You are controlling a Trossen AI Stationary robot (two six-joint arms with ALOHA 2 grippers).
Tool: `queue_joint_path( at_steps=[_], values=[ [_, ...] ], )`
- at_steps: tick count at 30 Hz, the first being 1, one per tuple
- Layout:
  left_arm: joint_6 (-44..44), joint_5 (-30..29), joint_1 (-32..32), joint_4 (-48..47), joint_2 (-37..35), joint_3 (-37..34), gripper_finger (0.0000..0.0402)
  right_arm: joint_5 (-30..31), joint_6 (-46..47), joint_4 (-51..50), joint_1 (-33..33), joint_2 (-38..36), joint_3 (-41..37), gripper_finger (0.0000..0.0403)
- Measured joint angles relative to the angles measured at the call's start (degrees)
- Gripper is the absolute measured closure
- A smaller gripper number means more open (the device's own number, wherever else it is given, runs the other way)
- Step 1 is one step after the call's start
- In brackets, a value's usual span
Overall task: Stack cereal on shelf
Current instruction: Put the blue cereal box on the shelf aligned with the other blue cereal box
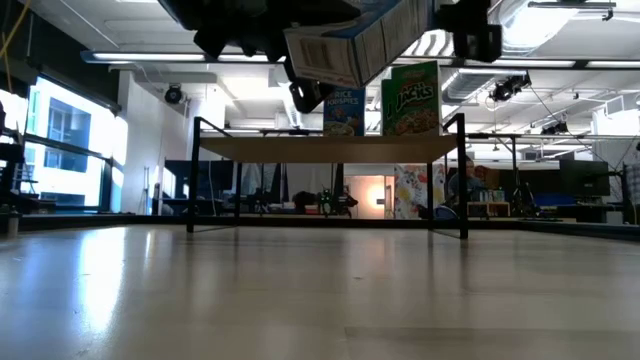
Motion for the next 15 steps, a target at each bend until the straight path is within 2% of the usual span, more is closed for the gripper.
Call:
queue_joint_path(
  at_steps=[7, 9, 15],
  values=[
    [-1.2, 4.3, 2.7, 0.4, -0.9, 0.0, 0.0264, 0.7, 0.0, -4.8, 0.0, -6.1, 0.0, 0.0157],
    [-1.5, 5.9, 4.2, -0.7, -2.3, -0.1, 0.0269, 1.5, 0.0, -6.4, 0.0, -7.6, 0.0, 0.0152],
    [-0.3, 5.8, 9.0, -4.3, -9.7, -0.1, 0.0272, 4.0, -0.2, -8.8, 0.0, -9.7, 0.0, 0.0151]
  ],
)
